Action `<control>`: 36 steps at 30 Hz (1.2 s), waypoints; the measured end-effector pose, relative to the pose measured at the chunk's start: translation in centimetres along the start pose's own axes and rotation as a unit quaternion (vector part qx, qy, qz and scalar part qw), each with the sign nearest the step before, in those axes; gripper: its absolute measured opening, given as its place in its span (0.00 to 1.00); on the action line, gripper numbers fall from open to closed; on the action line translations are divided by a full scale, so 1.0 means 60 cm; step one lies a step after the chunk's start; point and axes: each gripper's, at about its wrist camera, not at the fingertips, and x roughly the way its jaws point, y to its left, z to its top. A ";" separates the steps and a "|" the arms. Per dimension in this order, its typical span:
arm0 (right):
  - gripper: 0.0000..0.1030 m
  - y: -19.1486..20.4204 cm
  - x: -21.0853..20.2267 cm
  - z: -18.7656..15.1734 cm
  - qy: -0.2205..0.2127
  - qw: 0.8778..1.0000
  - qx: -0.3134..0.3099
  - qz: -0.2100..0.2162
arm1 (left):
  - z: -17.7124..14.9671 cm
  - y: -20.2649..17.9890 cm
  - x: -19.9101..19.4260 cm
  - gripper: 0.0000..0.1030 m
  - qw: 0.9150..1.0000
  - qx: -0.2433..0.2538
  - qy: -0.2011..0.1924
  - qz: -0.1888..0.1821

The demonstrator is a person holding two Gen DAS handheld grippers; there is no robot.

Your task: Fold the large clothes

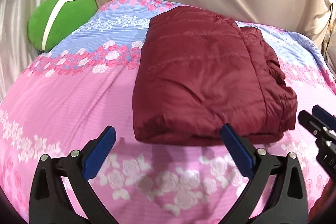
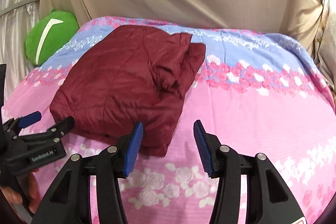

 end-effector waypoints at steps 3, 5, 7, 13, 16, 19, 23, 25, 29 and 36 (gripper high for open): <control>0.52 0.012 0.000 -0.014 0.002 1.000 0.005 -0.016 | -0.017 -0.006 -0.004 0.95 1.000 -0.008 0.003 0.010; 0.58 0.019 -0.002 -0.026 -0.003 1.000 0.002 -0.031 | -0.028 -0.006 -0.006 0.95 1.000 -0.020 0.004 0.009; 0.61 0.026 -0.002 -0.038 0.000 0.999 -0.003 -0.043 | -0.040 -0.008 -0.008 0.95 0.999 -0.032 0.002 0.018; 0.64 0.040 0.004 -0.066 0.010 0.999 -0.003 -0.054 | -0.052 -0.028 -0.017 0.95 0.999 -0.014 -0.017 0.040; 0.64 0.041 0.010 -0.075 0.018 0.998 0.004 -0.057 | -0.054 -0.034 -0.023 0.95 0.998 -0.008 -0.025 0.056; 0.65 0.037 0.010 -0.075 0.018 0.998 0.014 -0.057 | -0.054 -0.035 -0.024 0.95 0.998 -0.006 -0.026 0.050; 0.65 0.031 0.016 -0.076 0.023 0.998 0.023 -0.058 | -0.054 -0.043 -0.026 0.95 0.998 0.005 -0.032 0.061; 0.65 0.029 0.018 -0.077 0.026 0.997 0.028 -0.060 | -0.055 -0.047 -0.028 0.95 0.997 0.010 -0.035 0.066; 0.65 0.030 0.017 -0.077 0.025 0.997 0.024 -0.068 | -0.055 -0.050 -0.028 0.94 0.997 0.014 -0.037 0.072; 0.65 0.039 0.015 -0.077 0.020 0.997 0.012 -0.078 | -0.055 -0.048 -0.027 0.91 0.997 0.011 -0.034 0.066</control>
